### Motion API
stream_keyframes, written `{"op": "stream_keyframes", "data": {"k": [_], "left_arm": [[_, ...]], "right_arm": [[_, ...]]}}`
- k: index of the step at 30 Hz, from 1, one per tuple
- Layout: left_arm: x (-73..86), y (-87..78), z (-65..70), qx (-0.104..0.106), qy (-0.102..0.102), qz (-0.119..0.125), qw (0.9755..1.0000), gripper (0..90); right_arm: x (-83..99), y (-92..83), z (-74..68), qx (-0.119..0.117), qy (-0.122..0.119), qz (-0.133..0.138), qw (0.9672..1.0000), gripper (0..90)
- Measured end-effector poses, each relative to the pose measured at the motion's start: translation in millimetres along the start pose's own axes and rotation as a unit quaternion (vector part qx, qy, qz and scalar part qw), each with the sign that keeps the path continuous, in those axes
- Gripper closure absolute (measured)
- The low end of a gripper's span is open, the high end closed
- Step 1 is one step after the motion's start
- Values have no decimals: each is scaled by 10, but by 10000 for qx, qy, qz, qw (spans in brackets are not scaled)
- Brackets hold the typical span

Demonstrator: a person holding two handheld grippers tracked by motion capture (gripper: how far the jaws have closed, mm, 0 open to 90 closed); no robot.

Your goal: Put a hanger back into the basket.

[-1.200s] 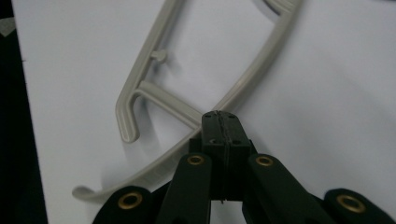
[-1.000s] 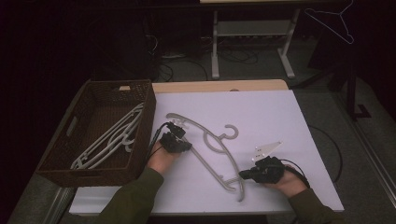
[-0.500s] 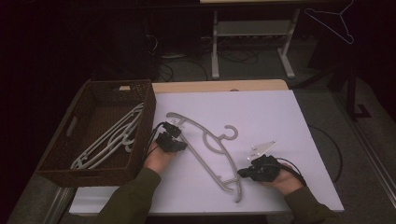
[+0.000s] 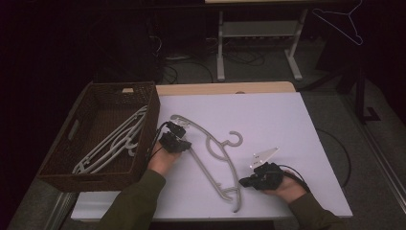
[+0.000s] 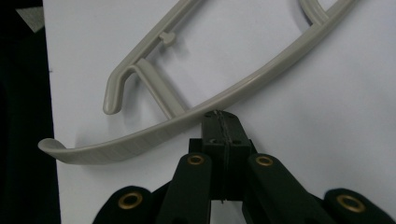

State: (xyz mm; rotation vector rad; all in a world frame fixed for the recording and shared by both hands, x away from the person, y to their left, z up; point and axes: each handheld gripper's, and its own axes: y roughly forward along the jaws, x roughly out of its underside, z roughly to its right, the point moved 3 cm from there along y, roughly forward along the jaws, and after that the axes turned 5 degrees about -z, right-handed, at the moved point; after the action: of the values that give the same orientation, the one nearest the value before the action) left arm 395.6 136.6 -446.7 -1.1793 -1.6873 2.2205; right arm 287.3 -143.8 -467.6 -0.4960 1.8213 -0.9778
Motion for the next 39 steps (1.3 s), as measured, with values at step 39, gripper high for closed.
{"op": "stream_keyframes", "data": {"k": [39], "left_arm": [[-361, 310, -226, 193, -228, 264, 9992, 900]], "right_arm": [[-663, 661, -712, -861, -1378, 10, 9867, 900]]}}
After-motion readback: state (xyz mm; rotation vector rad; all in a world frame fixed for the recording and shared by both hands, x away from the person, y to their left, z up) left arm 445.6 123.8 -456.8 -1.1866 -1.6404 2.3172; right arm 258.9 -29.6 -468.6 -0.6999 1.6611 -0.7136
